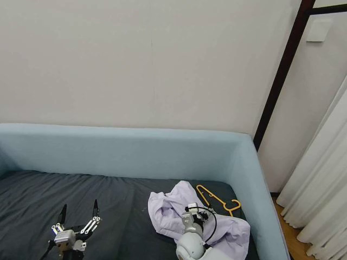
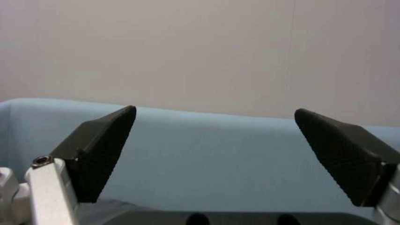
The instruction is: Pick up the clothes from the sofa and hang them on the clothes hanger.
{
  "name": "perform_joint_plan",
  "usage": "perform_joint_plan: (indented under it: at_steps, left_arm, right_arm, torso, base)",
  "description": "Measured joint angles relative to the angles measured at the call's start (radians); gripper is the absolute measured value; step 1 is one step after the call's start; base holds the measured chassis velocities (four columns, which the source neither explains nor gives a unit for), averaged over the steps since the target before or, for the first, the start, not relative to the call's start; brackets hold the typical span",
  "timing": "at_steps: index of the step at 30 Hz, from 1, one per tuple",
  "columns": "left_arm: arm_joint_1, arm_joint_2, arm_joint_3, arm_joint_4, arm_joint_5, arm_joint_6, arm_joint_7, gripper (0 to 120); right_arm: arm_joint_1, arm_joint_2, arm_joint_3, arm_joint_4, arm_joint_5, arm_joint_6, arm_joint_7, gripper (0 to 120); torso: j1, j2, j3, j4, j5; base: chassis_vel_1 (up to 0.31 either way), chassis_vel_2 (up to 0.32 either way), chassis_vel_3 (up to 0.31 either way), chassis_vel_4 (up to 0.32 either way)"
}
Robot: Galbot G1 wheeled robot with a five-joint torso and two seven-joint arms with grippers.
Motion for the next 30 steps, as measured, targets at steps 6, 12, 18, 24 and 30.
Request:
perform_joint_plan:
  at_steps: [6, 12, 18, 24, 30]
  left_arm:
    - [-0.009, 0.000, 0.005, 0.008, 0.000, -0.001, -0.001, 100]
    - [-0.018, -0.002, 0.017, 0.012, 0.002, 0.000, -0.001, 100]
    - [-0.024, 0.000, 0.020, 0.019, 0.002, 0.001, -0.001, 100]
    - [-0.028, 0.003, 0.020, 0.021, 0.002, 0.003, -0.001, 100]
    - [-0.030, 0.005, 0.020, 0.024, 0.001, 0.003, -0.001, 100]
  right_arm:
    - [-0.032, -0.040, -0.008, 0.055, 0.004, -0.005, 0.002, 96]
    - [-0.040, -0.065, 0.001, 0.090, 0.017, 0.021, -0.009, 73]
    - [-0.041, -0.092, 0.000, 0.137, 0.034, 0.030, -0.011, 50]
    - [-0.041, -0.108, -0.002, 0.158, 0.047, 0.030, -0.015, 32]
    - [-0.051, -0.131, 0.000, 0.187, 0.065, 0.033, -0.025, 8]
  torso:
    - [0.000, 0.000, 0.000, -0.0001, 0.0001]
    - [0.000, 0.000, 0.000, 0.0000, 0.0002]
    - [0.000, 0.000, 0.000, 0.0000, 0.0001]
    - [0.000, 0.000, 0.000, 0.0001, 0.0001]
    - [0.000, 0.000, 0.000, 0.0000, 0.0002]
  base:
    - [0.000, 0.000, 0.000, 0.000]
    - [0.000, 0.000, 0.000, 0.000]
    - [0.000, 0.000, 0.000, 0.000]
    - [0.000, 0.000, 0.000, 0.000]
    - [0.000, 0.000, 0.000, 0.000]
